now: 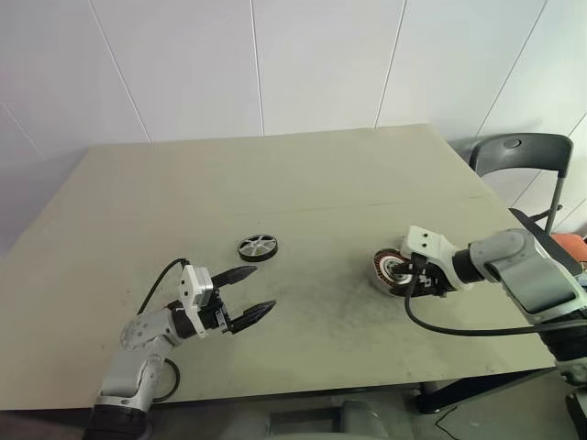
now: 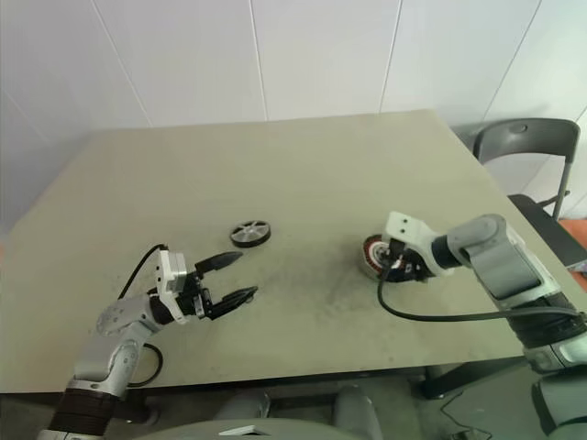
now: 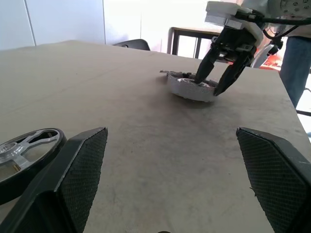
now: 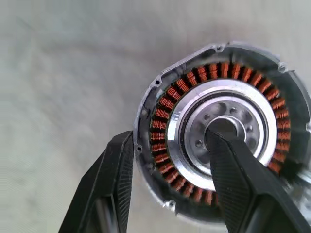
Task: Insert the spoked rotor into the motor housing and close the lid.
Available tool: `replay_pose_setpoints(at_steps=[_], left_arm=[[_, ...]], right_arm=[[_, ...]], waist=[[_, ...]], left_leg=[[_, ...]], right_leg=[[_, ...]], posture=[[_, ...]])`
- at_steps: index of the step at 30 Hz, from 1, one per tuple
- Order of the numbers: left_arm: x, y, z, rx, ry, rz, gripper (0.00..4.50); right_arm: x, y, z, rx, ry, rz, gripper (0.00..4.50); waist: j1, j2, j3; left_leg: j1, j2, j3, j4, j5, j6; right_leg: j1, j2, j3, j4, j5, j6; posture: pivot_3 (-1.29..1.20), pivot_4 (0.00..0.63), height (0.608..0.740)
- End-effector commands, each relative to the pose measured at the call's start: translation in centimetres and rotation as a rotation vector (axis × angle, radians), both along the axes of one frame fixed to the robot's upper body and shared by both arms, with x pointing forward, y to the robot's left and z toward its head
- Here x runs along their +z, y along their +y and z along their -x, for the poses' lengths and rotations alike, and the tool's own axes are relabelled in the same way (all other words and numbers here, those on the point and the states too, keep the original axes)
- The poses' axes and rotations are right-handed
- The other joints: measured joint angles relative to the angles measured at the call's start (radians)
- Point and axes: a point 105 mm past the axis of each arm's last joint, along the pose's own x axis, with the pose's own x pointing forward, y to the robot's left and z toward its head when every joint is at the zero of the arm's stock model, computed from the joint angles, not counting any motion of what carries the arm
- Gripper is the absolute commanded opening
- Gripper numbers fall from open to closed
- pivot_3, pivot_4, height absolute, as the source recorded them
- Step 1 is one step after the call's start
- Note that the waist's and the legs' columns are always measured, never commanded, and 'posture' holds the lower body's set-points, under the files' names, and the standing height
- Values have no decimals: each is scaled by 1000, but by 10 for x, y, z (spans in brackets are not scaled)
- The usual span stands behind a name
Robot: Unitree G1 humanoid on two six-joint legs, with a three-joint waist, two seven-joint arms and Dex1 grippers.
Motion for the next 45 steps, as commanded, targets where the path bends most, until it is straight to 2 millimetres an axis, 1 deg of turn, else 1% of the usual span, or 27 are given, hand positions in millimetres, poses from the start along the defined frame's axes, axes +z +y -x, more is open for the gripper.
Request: replay_pose_setpoints(at_steps=[1, 6, 9, 12, 15, 27, 30, 34, 39, 42, 45], left_arm=[[12, 2, -1, 12, -58, 9, 4500], [12, 3, 0, 18, -57, 10, 4500], [12, 3, 1, 21, -57, 10, 4500], [12, 4, 1, 27, -58, 9, 4500], [12, 6, 2, 31, -57, 8, 4500], [14, 7, 3, 27, -58, 7, 4500], [15, 8, 3, 27, -60, 6, 4500], [15, 8, 3, 29, -64, 6, 4500], [17, 10, 4, 36, -70, 4, 4500], [18, 13, 4, 42, -72, -1, 4500], [19, 18, 5, 49, -76, -9, 4500]], right_arm=[[35, 27, -5, 163, -104, -18, 2140], [45, 53, -6, 303, -130, 19, 2140], [44, 62, -9, 348, -140, 46, 2140], [37, 72, -4, 412, -123, 73, 2140], [28, 77, -1, 444, -109, 98, 2140], [15, 93, 2, 460, -95, 111, 2140], [12, 102, 1, 471, -100, 99, 2140], [6, 110, 4, 504, -92, 100, 2140], [2, 113, 2, 515, -93, 105, 2140], [1, 113, 0, 519, -95, 103, 2888], [3, 113, -1, 515, -94, 83, 3868]], waist=[[3, 0, 0], [6, 0, 0], [6, 0, 0], [5, 0, 0], [5, 0, 0], [5, 0, 0], [4, 0, 0], [4, 0, 0], [4, 0, 0], [4, 0, 0], [3, 0, 0]], left_leg=[[0, 0, 0, 0, 0, 0], [-1, 0, 0, 0, 0, 0], [-1, 0, 0, 0, 0, 0], [-2, 0, 0, 0, 0, 0], [-2, 0, 0, 0, 0, 0], [-2, 1, 1, 0, 0, 0], [-2, 1, 1, 0, 0, 0], [-2, 2, 3, 0, 0, 0], [-2, 2, 3, 0, 0, 0], [-2, 2, 3, 0, 0, 0], [-2, 2, 3, 0, 0, 0]], right_leg=[[0, 0, 0, 0, 1, 0], [-1, 0, 0, -1, 2, -2], [-1, 0, 0, -1, 3, -2], [-2, 0, 0, -1, 3, -3], [-3, 0, 0, 0, 3, -3], [-4, 0, 0, 0, 4, -5], [-4, 0, 0, 0, 4, -5], [-5, 0, 0, 1, 5, -6], [-5, 0, 0, 1, 6, -6], [-5, 1, 0, 1, 6, -6], [-5, 1, 0, 1, 6, -6]], posture=[[0, 0, 740], [0, 0, 740], [0, 0, 740], [0, 0, 740], [0, 0, 740], [0, 0, 740], [0, 0, 740], [0, 0, 740], [0, 0, 740], [0, 0, 740], [0, 0, 740]])
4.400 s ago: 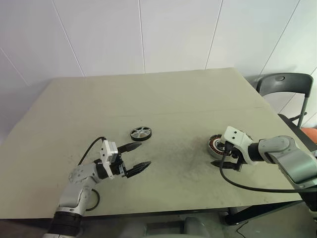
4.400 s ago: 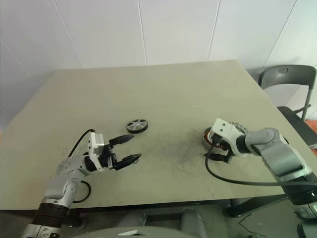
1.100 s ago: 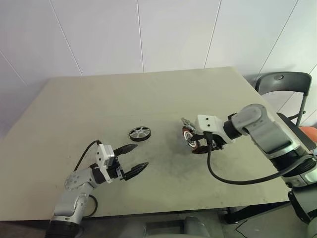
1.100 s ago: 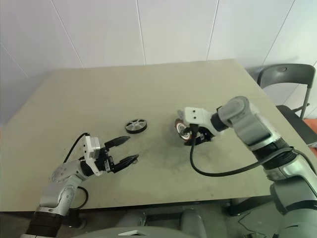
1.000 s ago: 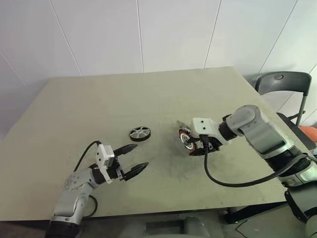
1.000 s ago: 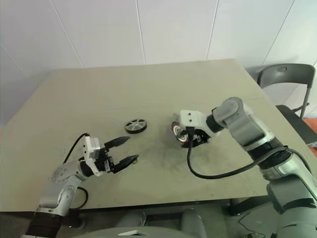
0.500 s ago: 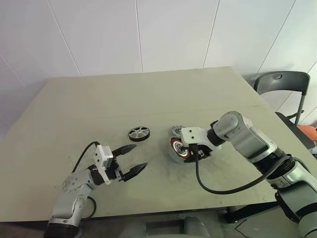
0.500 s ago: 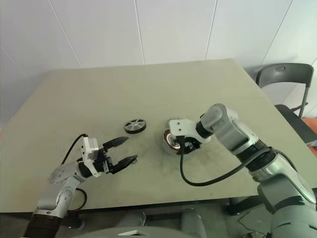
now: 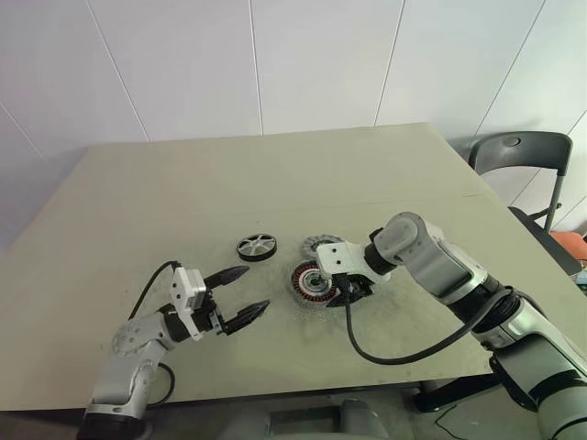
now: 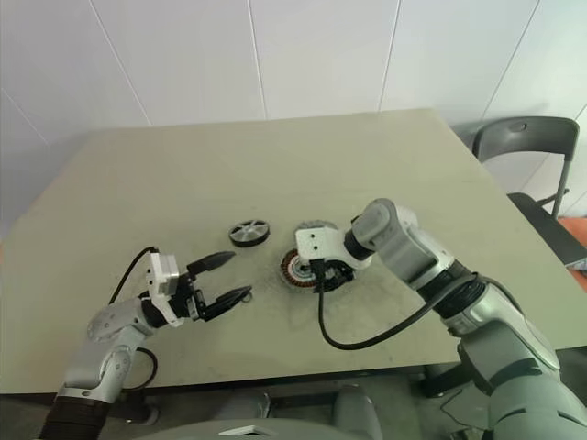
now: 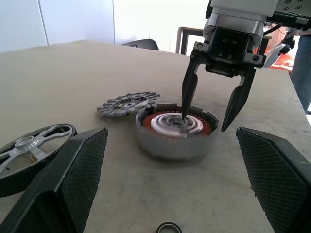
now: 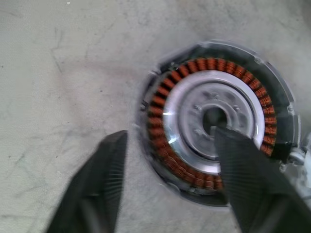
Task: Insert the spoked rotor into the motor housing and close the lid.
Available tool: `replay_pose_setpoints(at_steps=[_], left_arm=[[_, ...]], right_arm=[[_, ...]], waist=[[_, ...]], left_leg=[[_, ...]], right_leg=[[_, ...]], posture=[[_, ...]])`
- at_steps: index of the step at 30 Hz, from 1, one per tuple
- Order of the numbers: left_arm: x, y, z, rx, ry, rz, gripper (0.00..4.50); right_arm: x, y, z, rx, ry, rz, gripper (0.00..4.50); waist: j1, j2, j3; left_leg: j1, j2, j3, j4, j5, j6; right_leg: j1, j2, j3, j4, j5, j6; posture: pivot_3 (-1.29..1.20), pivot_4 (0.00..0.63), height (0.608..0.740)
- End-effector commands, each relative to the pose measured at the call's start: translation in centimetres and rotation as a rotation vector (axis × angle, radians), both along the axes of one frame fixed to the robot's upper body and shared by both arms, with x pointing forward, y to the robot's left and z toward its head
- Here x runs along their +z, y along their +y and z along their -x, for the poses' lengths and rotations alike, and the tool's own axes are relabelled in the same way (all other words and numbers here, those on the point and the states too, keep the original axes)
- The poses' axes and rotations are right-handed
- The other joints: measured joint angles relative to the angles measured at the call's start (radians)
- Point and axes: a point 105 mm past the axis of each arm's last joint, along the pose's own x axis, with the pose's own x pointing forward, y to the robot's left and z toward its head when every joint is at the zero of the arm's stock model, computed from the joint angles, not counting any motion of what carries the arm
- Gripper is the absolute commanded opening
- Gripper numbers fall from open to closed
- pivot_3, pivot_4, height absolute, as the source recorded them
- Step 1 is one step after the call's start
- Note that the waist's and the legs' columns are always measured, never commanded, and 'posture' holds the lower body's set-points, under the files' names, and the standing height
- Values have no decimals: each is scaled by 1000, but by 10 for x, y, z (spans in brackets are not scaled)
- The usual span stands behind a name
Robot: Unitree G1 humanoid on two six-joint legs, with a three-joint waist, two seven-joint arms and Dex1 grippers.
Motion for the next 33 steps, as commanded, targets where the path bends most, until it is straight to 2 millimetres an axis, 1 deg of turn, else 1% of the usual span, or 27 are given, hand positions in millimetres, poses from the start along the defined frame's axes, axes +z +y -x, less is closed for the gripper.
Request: replay_pose_setpoints(at_steps=[1, 2, 4, 6, 8, 10, 12, 14, 18, 20, 22, 23, 25, 29, 31, 33], left_arm=[[15, 7, 1, 7, -63, -1, 4500], [16, 9, 1, 6, -63, -3, 4500], [17, 12, 1, -1, -59, -2, 4500], [19, 12, 3, -10, -55, 0, 4500], [22, 15, 4, -7, -54, 2, 4500], [24, 19, 3, 10, -54, -12, 4500], [26, 26, 2, 36, -55, -28, 4500], [27, 33, 3, 68, -59, -39, 4500], [31, 45, 7, 116, -61, -56, 4500], [31, 48, 10, 140, -59, -64, 4500], [29, 51, 16, 172, -52, -63, 4500], [29, 52, 19, 180, -47, -61, 4500], [29, 51, 24, 184, -41, -60, 4500], [29, 48, 33, 192, -15, -56, 4500], [18, 49, 36, 192, 27, -94, 4500], [11, 47, 38, 188, 43, -84, 4500]], right_arm=[[16, 5, -5, 11, -36, -50, 4207], [19, 4, -5, -2, -19, -65, 4469], [27, 4, -7, -48, 12, -116, 4469], [39, 4, -9, -76, 39, -203, 4469], [54, 11, -11, -114, 56, -336, 4469], [59, 16, -17, -168, 62, -430, 4469], [55, 21, -24, -211, 30, -484, 4469], [45, 29, -28, -247, 14, -505, 4469], [32, 48, -19, -240, 78, -541, 4469], [20, 53, -15, -235, 104, -520, 4469], [8, 63, -8, -224, 168, -507, 4469], [4, 68, -4, -214, 188, -507, 4469], [2, 74, -1, -198, 196, -509, 4469], [-2, 78, -6, -204, 185, -507, 4469], [-1, 79, -7, -202, 178, -510, 4469], [2, 80, -7, -199, 179, -518, 4469]], waist=[[-1, 0, 0], [0, 0, 0], [0, 0, 0], [0, 0, 0], [0, 0, 0], [-2, 0, 0], [-1, 0, 0], [-2, 0, 0], [-2, 0, 0], [-2, 0, 0], [-2, -1, 0], [-4, -1, 0], [-4, 0, 0], [-2, 0, 0], [-2, 0, 0], [-2, 0, 0]], left_leg=[[0, 0, 0, 0, 0, 0], [0, 0, 0, 0, 0, 0], [0, 0, 0, 0, 0, 0], [0, 0, 0, 0, 0, 0], [0, 0, 0, 0, 0, 0], [0, 1, 0, 0, 0, 0], [1, 2, 0, -1, 0, 0], [1, 2, 0, -1, 0, 0], [0, 3, 1, -1, 0, 0], [0, 2, 2, -1, 0, 0], [0, 2, 2, -1, 0, 0], [0, 3, 2, -1, 0, 0], [0, 3, 2, -1, 0, 0], [0, 3, 2, -1, 0, 0], [1, 3, 2, 0, 0, -1], [1, 4, 3, 0, 0, -1]], right_leg=[[0, 0, 0, 0, 0, 0], [0, 0, 0, 0, 0, 0], [0, 0, 0, 0, 0, 0], [0, 0, 0, 0, 0, 0], [0, 0, 0, 0, 0, 0], [0, 1, 0, 0, 0, 0], [-1, 2, 0, 0, 1, -1], [-1, 2, 0, 1, 1, -2], [-3, 3, 0, 1, 2, -3], [-3, 2, 0, 1, 2, -3], [-3, 3, 0, 1, 2, -3], [-3, 3, 0, 1, 2, -3], [-3, 3, 0, 1, 2, -3], [-3, 3, 0, 1, 3, -4], [-2, 4, 0, 1, 2, -4], [-2, 4, 0, 1, 3, -5]], posture=[[0, 0, 740], [0, 0, 740], [0, 0, 740], [0, 0, 740], [0, 0, 740], [0, 0, 740], [0, 0, 740], [0, 0, 740], [0, 0, 740], [0, 0, 740], [0, 0, 740], [0, 0, 740], [0, 0, 740], [0, 0, 740], [0, 0, 740], [0, 0, 740]])
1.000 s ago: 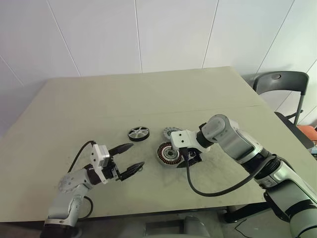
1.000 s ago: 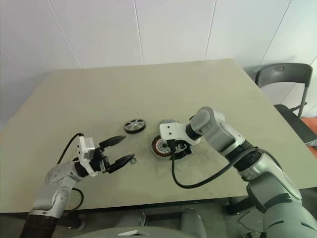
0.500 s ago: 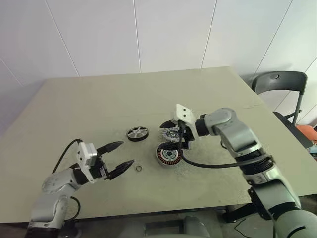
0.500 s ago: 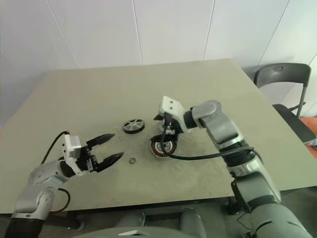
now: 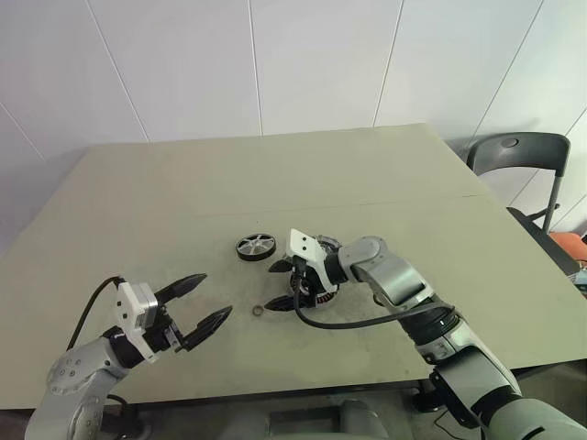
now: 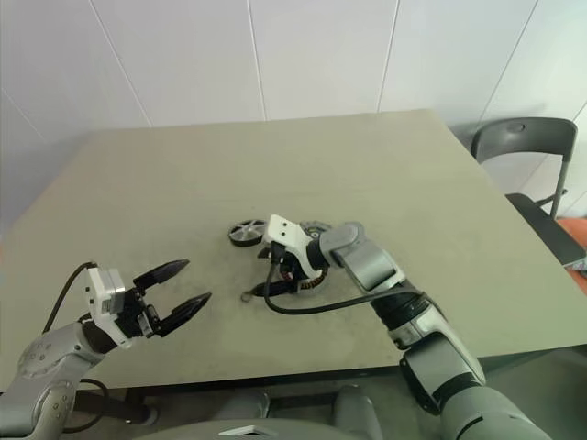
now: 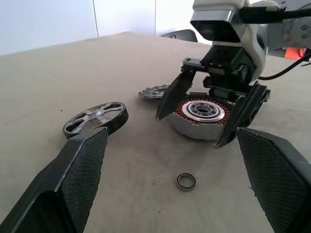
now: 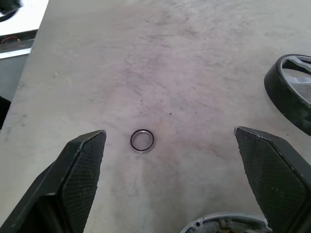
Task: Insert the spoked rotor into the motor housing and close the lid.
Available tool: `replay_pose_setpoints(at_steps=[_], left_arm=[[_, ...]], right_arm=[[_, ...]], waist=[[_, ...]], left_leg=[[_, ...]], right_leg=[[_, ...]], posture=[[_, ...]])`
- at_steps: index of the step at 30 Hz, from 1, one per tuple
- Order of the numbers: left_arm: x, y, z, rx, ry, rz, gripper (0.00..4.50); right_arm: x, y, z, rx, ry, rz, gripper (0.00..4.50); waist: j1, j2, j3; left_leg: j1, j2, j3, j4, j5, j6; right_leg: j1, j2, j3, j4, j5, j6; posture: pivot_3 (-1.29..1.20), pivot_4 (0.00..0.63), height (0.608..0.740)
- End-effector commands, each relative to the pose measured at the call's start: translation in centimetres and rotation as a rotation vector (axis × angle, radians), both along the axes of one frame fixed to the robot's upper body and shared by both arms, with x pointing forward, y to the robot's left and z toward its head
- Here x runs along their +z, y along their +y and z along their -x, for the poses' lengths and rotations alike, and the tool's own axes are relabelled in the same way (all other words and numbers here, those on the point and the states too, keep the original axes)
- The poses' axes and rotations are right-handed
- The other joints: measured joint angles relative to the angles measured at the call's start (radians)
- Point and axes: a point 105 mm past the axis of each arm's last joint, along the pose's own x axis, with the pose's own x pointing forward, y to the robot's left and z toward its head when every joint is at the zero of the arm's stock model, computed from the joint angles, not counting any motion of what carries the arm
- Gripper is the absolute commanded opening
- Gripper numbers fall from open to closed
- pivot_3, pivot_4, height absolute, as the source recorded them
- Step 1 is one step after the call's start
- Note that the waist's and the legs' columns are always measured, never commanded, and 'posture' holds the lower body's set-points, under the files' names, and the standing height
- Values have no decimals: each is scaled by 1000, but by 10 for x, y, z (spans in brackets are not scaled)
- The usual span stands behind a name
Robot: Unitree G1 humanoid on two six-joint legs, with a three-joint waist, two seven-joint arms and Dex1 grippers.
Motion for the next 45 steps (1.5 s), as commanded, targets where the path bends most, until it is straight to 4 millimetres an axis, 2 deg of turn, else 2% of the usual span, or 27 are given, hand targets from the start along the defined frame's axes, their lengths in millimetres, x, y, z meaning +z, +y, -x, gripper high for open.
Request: replay_pose_setpoints(at_steps=[1, 5, 9, 15, 18, 21, 25, 36, 41, 45], left_arm=[[1, -3, 0, -7, -18, -2, 4500], [-9, -4, -2, -16, -11, -43, 4500], [-12, -7, -6, -41, -15, -47, 4500], [-17, -14, -8, -78, -5, -38, 4500], [-20, -17, -9, -88, -2, -34, 4500], [-18, -18, -11, -97, -9, -22, 4500], [-21, -19, -12, -107, 8, -34, 4500], [-37, -7, -27, -59, 12, -84, 4500], [-33, -16, -21, -127, 24, -52, 4500], [-32, -30, -8, -179, 44, -12, 4500]], right_arm=[[18, 6, -5, 16, -60, -37, 4469], [24, 5, -11, -12, -76, -55, 4469], [57, 9, -10, -22, -58, -219, 4469], [67, -1, -18, -80, -78, -249, 4469], [68, -4, -16, -72, -80, -243, 4469], [59, -7, -11, -55, -84, -197, 4469], [60, -6, -14, -76, -91, -206, 4469], [64, -5, -15, -98, -103, -224, 4469], [63, -5, -17, -102, -106, -223, 4469], [65, -3, -17, -105, -109, -230, 4469]], waist=[[0, 0, 0], [0, 0, 0], [-1, 0, 0], [-1, 0, 0], [-1, 1, 0], [-1, 0, 0], [-4, 1, 0], [-7, 1, 0], [-20, 1, 0], [-28, 1, 0]], left_leg=[[0, 1, 0, 0, 0, 0], [0, 2, 0, 0, 0, 0], [0, 4, 0, 0, 0, 0], [0, 6, 0, 0, 0, 0], [0, 7, 0, 0, 0, 0], [0, 7, 1, 0, 0, 0], [0, 8, 1, 0, 0, 0], [0, 13, 1, 0, 0, 0], [0, 14, 1, 0, 0, 0], [0, 14, 2, 0, 0, 0]], right_leg=[[0, 1, 0, 0, 0, 0], [-1, 3, 0, 0, 1, -2], [-1, 5, 0, 0, 2, -3], [-1, 7, 0, 0, 3, -5], [-2, 8, 0, 0, 4, -5], [-2, 8, 0, 0, 4, -5], [-2, 9, 0, 0, 4, -6], [-3, 14, 0, -1, 5, -8], [-3, 14, 0, -1, 6, -9], [-3, 14, 0, -1, 6, -9]], posture=[[0, 0, 740], [0, 0, 740], [0, 0, 740], [0, 0, 740], [0, 0, 740], [0, 0, 740], [0, 0, 740], [0, 0, 740], [0, 0, 740], [0, 0, 740]])
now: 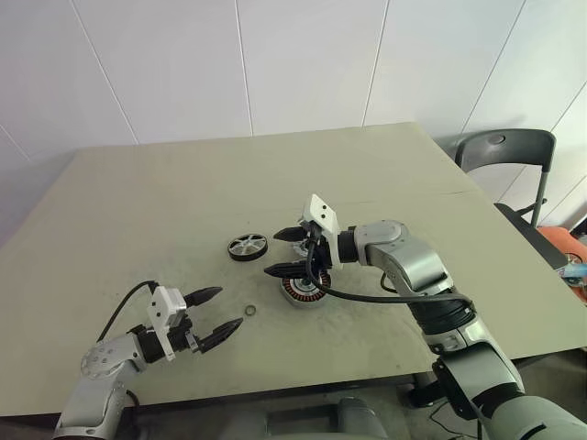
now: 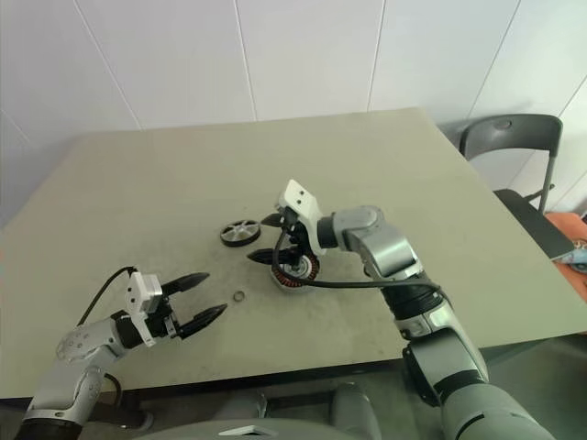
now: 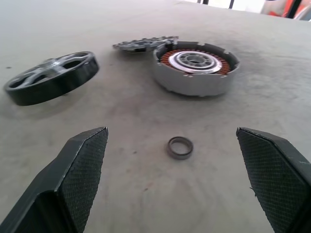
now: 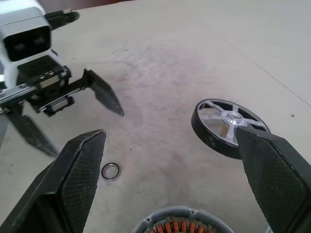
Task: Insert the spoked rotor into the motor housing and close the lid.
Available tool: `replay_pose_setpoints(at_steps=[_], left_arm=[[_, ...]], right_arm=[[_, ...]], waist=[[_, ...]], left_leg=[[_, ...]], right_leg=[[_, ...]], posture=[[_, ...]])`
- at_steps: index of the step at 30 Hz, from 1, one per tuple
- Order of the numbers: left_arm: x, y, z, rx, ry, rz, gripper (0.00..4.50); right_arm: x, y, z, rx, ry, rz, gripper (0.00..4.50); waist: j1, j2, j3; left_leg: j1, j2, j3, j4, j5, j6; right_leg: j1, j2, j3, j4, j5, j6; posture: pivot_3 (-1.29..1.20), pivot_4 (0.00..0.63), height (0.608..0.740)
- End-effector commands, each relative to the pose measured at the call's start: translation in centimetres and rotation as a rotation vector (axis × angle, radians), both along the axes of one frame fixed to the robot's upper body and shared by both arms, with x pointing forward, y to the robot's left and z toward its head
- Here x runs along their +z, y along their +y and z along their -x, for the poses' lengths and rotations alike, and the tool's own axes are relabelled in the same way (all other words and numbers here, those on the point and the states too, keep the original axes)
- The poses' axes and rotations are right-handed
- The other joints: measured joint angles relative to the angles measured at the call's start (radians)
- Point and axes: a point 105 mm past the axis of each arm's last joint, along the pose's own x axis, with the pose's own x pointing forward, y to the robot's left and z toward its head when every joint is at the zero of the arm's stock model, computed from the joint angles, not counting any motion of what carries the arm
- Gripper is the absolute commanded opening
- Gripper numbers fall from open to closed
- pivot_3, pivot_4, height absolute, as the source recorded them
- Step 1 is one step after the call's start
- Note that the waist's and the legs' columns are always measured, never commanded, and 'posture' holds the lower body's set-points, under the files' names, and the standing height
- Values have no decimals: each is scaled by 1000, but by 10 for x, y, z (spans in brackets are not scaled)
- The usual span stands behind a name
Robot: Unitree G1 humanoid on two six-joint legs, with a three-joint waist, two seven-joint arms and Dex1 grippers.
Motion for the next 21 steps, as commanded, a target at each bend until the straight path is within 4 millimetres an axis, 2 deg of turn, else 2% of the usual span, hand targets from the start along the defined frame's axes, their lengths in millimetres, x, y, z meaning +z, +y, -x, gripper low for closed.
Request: replay_pose_setpoints(at_steps=[1, 6, 14, 21], left_arm=[[10, -15, 10, -64, -18, 36, 4500], [1, -18, 17, -61, 2, -7, 4500], [-18, -1, 2, 21, 45, -31, 4500], [-16, 4, -8, 33, 41, -4, 4500]], right_arm=[[17, 7, 0, 18, -54, -44, 4469], [20, 9, -1, 14, -62, -58, 4469], [20, 11, -1, 8, -66, -65, 4469], [20, 12, -1, 2, -71, -66, 4469]], waist=[[-4, 0, 0], [-3, 1, 0], [1, 1, 0], [0, 1, 0]], left_leg=[[0, 0, 0, 0, 0, 0], [0, 1, 0, 0, 0, 0], [0, 1, 0, 0, 0, 0], [0, 1, 0, 0, 0, 0]], right_leg=[[0, 0, 0, 0, 0, 0], [0, 1, 0, 0, -1, 1], [0, 1, 0, 0, -1, 1], [0, 1, 0, 0, 0, 1]], posture=[[0, 0, 740], [0, 0, 740], [0, 0, 740], [0, 0, 740]])
